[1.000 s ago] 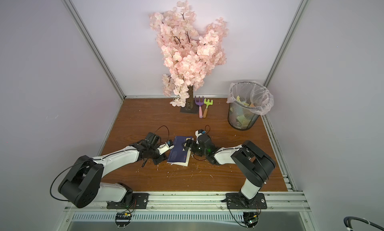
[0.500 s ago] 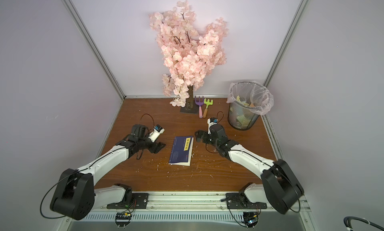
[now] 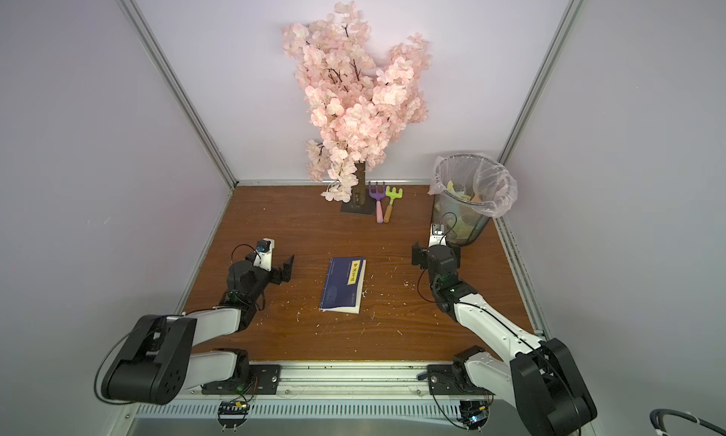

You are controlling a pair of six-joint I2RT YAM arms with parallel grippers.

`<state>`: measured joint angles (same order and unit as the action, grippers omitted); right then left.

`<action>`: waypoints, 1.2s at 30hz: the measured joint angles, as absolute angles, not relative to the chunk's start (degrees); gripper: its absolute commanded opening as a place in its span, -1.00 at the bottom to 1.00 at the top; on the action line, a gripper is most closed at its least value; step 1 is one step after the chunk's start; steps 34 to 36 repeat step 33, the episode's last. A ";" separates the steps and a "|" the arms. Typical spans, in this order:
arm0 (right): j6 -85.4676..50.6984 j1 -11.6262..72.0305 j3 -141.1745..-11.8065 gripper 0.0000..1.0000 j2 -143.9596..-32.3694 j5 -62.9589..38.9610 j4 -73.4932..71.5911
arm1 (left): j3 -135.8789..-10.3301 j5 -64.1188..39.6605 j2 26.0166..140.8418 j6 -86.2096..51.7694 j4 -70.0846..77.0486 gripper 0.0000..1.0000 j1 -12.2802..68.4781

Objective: Peel off the used sticky note
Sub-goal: Adjust the book at the center of the board, then reset both arms

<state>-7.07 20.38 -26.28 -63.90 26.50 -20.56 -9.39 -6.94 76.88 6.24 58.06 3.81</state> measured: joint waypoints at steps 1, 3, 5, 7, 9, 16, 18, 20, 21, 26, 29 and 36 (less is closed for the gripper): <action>-6.07 19.59 -25.34 0.98 -63.90 26.48 -22.28 | -8.40 -6.35 78.46 6.04 61.60 0.98 3.75; -3.86 17.74 -22.70 0.98 -64.03 26.24 -27.79 | -6.94 -5.52 81.76 5.48 67.22 0.98 3.38; -1.91 15.86 -19.22 0.98 -65.06 25.61 -35.09 | -6.37 -4.82 85.30 4.86 72.42 0.98 3.07; -0.43 14.13 -15.99 0.98 -68.01 24.32 -42.54 | -6.48 -4.21 87.39 4.40 74.83 0.98 2.83; 1.10 12.93 -14.11 0.98 -72.36 23.24 -47.99 | -6.66 -3.84 87.37 4.08 75.48 0.98 2.66; 3.60 9.10 -10.81 0.97 -85.21 17.91 -65.95 | -9.15 -2.24 87.15 3.18 75.85 0.97 2.61; 3.53 7.57 -10.35 0.98 -86.72 15.75 -69.17 | -9.96 -1.30 87.15 2.74 75.59 0.98 2.61; 3.40 6.55 -10.28 0.98 -88.20 13.91 -72.01 | -10.39 -0.47 87.15 2.39 75.26 0.98 2.57; 3.33 6.24 -10.39 0.98 -88.16 13.19 -71.96 | -10.41 -0.25 87.15 2.31 75.18 0.98 2.57; 2.87 5.37 -10.92 0.98 -88.12 10.66 -72.79 | -10.41 0.49 87.15 1.96 74.81 0.98 2.57; 2.63 5.28 -10.92 0.98 -88.12 10.24 -72.97 | -10.41 0.62 87.15 1.89 74.76 0.98 2.57; 2.55 5.21 -10.92 0.98 -88.12 9.41 -73.23 | -10.41 0.71 87.15 1.72 74.52 0.97 2.57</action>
